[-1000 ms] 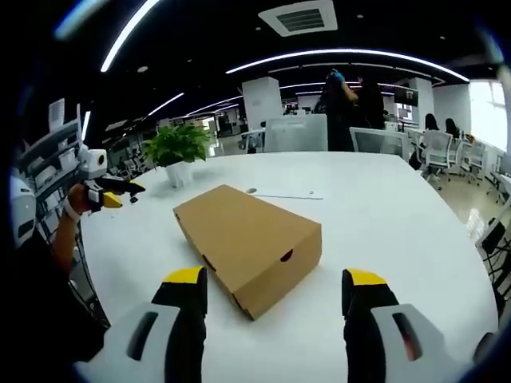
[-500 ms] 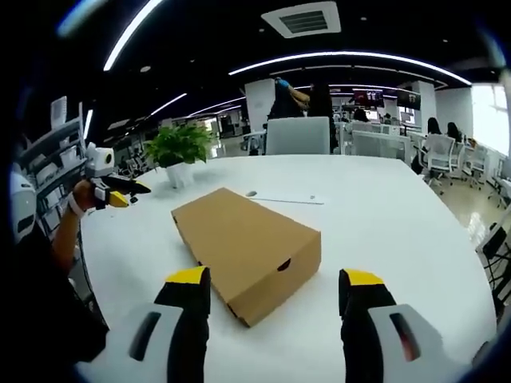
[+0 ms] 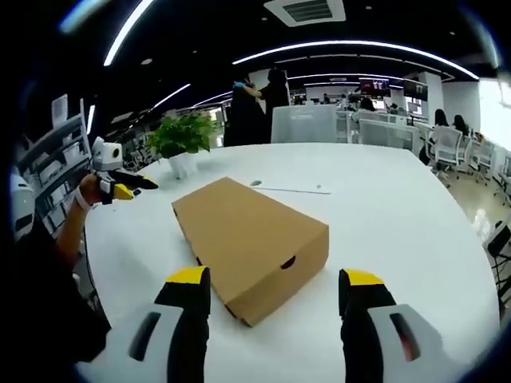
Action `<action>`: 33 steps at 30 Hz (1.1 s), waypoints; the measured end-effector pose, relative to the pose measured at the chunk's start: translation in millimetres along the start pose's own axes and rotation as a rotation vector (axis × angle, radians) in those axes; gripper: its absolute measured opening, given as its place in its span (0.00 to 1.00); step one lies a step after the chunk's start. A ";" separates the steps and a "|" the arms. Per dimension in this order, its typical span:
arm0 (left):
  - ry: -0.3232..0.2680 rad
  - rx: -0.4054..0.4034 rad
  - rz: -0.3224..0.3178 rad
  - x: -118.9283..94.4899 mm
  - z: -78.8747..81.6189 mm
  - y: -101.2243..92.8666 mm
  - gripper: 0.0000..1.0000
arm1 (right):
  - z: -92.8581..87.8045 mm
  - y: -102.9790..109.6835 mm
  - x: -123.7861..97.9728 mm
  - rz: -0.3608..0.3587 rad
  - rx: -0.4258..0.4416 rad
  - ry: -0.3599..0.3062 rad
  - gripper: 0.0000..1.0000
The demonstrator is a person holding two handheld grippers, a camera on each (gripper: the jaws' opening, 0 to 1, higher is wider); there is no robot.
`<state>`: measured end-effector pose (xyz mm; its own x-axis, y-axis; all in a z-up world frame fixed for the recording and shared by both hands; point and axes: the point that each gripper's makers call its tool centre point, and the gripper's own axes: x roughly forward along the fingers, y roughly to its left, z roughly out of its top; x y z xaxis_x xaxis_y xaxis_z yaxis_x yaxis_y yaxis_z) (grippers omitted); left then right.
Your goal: Operate the shoe box by opening the lid, removing the specified soft item, and placing it in the target area until the item is outside and the box remains undamaged.
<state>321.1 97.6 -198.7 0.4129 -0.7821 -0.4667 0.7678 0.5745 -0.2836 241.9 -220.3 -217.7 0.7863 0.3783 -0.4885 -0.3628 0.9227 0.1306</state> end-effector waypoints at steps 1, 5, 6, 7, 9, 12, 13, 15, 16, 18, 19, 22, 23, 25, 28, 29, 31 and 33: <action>0.003 -0.001 -0.001 1.3 0.2 1.3 0.70 | 0.1 0.2 0.9 0.003 0.002 0.001 0.67; 0.019 -0.001 -0.004 6.8 -0.3 6.1 0.71 | 0.4 -0.4 3.7 0.010 0.014 0.000 0.67; 0.021 -0.003 -0.006 7.4 -0.4 6.4 0.71 | 0.3 -0.5 4.0 0.011 0.015 0.000 0.67; 0.023 -0.004 -0.007 8.0 -0.5 6.8 0.71 | 0.3 -0.7 4.4 0.012 0.016 0.000 0.67; 0.042 -0.011 -0.026 15.4 -2.9 7.9 0.71 | -0.7 -2.3 7.8 0.019 0.032 0.002 0.67; 0.057 -0.015 -0.033 20.4 -3.1 11.2 0.71 | -1.6 -4.5 9.8 0.020 0.037 0.004 0.66; 0.059 -0.018 -0.035 21.3 -2.8 12.2 0.71 | -2.2 -5.6 10.9 0.021 0.041 0.004 0.66; 0.060 -0.025 -0.041 22.5 -2.3 12.6 0.71 | -2.7 -6.5 11.9 0.022 0.046 0.004 0.66; 0.060 -0.027 -0.043 22.7 -2.2 12.5 0.71 | -3.1 -6.9 12.5 0.022 0.048 0.005 0.66; 0.053 -0.053 -0.061 25.1 0.8 13.0 0.71 | -5.7 -8.8 15.3 0.022 0.057 0.015 0.66; 0.047 -0.074 -0.076 27.1 3.4 13.4 0.71 | -6.9 -9.7 16.7 0.023 0.062 0.020 0.65; 0.039 -0.101 -0.077 31.2 8.9 18.8 0.67 | -7.4 -11.3 18.7 0.025 0.106 0.018 0.66; 0.042 -0.099 -0.071 32.2 8.7 20.5 0.67 | -8.0 -11.8 18.7 0.021 0.103 0.020 0.66; 0.048 -0.091 -0.066 33.2 7.9 22.3 0.65 | -8.3 -11.8 18.9 0.020 0.112 0.022 0.66; 0.055 -0.072 -0.073 34.5 6.6 21.8 0.61 | -8.2 -11.7 19.3 0.020 0.125 0.022 0.65; 0.056 -0.071 -0.077 35.3 6.7 22.7 0.60 | -7.7 -11.8 19.6 0.024 0.129 0.019 0.65; 0.059 -0.067 -0.084 36.8 7.0 24.6 0.61 | -6.7 -12.0 20.1 0.032 0.137 0.012 0.65; 0.060 -0.071 -0.088 38.3 7.6 27.2 0.63 | -6.2 -12.2 20.6 0.038 0.149 0.007 0.65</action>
<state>361.6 81.4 -217.9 0.3139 -0.8157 -0.4859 0.7622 0.5216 -0.3833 259.4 -224.2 -234.7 0.7695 0.4129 -0.4872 -0.3130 0.9088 0.2757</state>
